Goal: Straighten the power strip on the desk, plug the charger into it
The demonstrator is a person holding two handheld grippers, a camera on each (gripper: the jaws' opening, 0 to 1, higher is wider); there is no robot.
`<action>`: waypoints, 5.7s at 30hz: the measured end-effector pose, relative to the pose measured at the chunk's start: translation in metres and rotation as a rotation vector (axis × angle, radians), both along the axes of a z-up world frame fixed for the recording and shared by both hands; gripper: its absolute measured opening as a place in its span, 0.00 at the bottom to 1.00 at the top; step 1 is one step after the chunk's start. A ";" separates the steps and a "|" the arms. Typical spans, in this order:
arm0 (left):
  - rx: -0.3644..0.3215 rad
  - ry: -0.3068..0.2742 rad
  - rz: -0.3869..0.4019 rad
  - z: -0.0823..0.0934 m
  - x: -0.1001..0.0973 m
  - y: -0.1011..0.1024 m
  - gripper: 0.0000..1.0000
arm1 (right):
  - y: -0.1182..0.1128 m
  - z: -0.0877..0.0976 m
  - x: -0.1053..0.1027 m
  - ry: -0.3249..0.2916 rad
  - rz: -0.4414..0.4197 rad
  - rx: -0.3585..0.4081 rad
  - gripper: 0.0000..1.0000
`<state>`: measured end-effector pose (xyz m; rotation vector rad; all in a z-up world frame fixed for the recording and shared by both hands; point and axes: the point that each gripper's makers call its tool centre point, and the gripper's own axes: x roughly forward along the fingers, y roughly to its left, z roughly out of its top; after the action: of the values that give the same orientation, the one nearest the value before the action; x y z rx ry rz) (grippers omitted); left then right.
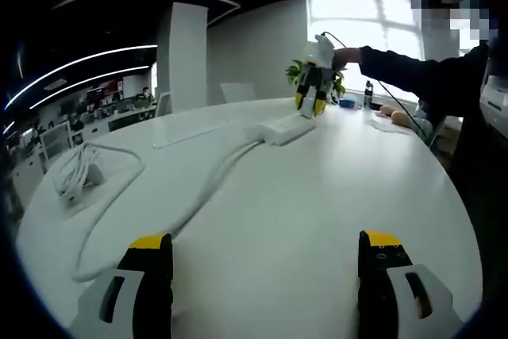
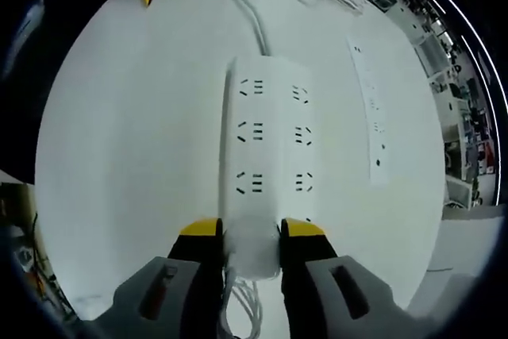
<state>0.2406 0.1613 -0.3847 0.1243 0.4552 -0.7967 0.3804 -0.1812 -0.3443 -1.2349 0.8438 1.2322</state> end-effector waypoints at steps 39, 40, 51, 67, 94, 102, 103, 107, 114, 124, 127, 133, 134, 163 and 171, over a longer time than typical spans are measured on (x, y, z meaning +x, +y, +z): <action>-0.037 -0.047 -0.007 0.014 0.004 -0.007 0.99 | -0.003 -0.008 0.004 0.026 0.001 -0.058 0.25; -0.038 -0.051 -0.007 0.015 0.005 -0.007 0.99 | -0.003 -0.008 0.004 0.026 0.000 -0.060 0.25; -0.032 -0.062 -0.014 0.020 0.005 -0.010 0.99 | -0.003 -0.007 0.005 0.017 -0.008 -0.046 0.25; -0.041 -0.065 -0.013 0.023 0.004 -0.012 0.99 | -0.001 -0.009 0.004 0.002 -0.012 0.033 0.27; -0.028 -0.042 -0.018 0.019 -0.002 -0.006 0.99 | 0.001 -0.011 0.003 -0.019 -0.083 0.082 0.41; -0.031 -0.043 -0.023 0.019 -0.003 -0.008 0.99 | -0.002 -0.008 0.001 -0.020 -0.089 0.088 0.43; -0.032 -0.043 -0.023 0.019 -0.003 -0.008 0.99 | -0.002 -0.007 0.001 -0.019 -0.090 0.091 0.43; -0.030 -0.044 -0.023 0.020 -0.003 -0.008 0.99 | -0.002 -0.006 -0.001 -0.020 -0.094 0.098 0.46; -0.029 -0.048 -0.028 0.022 -0.006 -0.008 0.99 | -0.003 -0.001 -0.004 -0.026 -0.110 0.118 0.49; -0.027 -0.051 -0.032 0.023 -0.008 -0.009 0.99 | 0.001 0.006 -0.008 -0.033 -0.116 0.155 0.54; -0.028 -0.053 -0.034 0.024 -0.008 -0.010 0.99 | 0.003 0.008 -0.009 -0.039 -0.123 0.174 0.54; -0.026 -0.052 -0.042 0.023 -0.009 -0.012 0.99 | 0.004 0.011 -0.010 -0.054 -0.134 0.206 0.58; -0.023 -0.051 -0.041 0.023 -0.009 -0.011 0.99 | 0.004 0.011 -0.010 -0.056 -0.135 0.206 0.58; -0.023 -0.082 -0.041 0.035 -0.015 -0.016 0.99 | 0.007 0.039 -0.017 -0.147 -0.197 0.431 0.73; -0.020 -0.084 -0.046 0.036 -0.019 -0.017 0.99 | 0.005 0.039 -0.021 -0.174 -0.220 0.465 0.76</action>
<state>0.2218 0.1440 -0.3491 0.1497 0.3660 -0.8376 0.3595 -0.1765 -0.3050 -0.8339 0.5104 1.0482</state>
